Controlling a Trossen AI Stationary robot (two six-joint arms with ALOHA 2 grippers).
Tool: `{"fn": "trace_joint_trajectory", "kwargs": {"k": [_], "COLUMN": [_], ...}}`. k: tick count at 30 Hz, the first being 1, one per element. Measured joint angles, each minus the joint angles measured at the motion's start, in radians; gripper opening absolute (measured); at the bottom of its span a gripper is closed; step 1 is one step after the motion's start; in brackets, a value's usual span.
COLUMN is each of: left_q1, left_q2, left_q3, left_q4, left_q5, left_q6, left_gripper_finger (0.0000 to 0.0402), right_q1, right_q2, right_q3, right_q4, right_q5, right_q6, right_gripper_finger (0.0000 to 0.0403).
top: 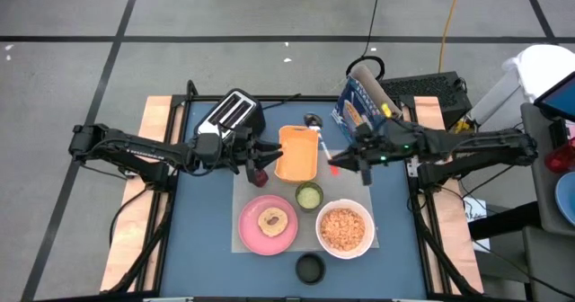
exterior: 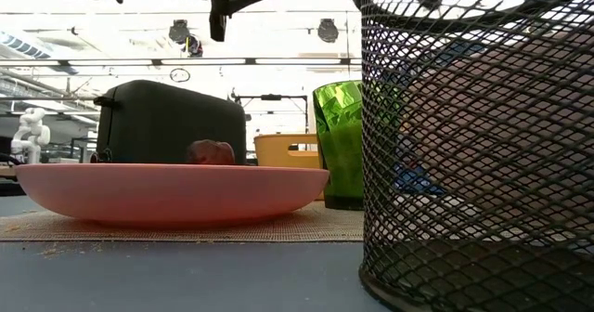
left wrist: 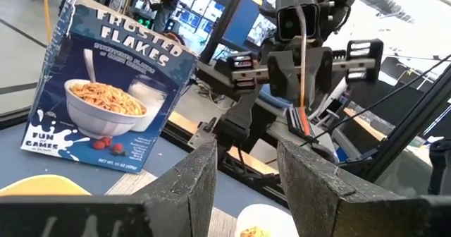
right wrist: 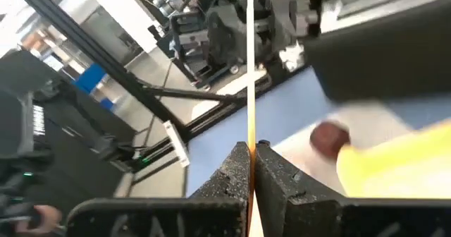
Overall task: Arrange a breakfast setting
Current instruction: Put the orange spoon on the right side of the gray table mat
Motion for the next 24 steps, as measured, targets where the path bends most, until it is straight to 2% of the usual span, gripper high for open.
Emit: {"fn": "trace_joint_trajectory", "kwargs": {"k": [11,24], "left_q1": [0.000,0.000], "left_q2": [0.000,0.000], "left_q3": [0.000,0.000], "left_q4": [-0.037,-0.037], "left_q5": [0.002,0.002], "left_q6": [0.004,-0.020], "left_gripper_finger": [0.0154,0.0154], "right_q1": [0.145,0.365], "right_q2": [-0.175,-0.185], "right_q3": [0.000,0.000], "right_q4": [-0.324,-0.596], "right_q5": [0.128,0.125], "right_q6": [0.350,0.725], "right_gripper_finger": [0.0000,0.0000]}}
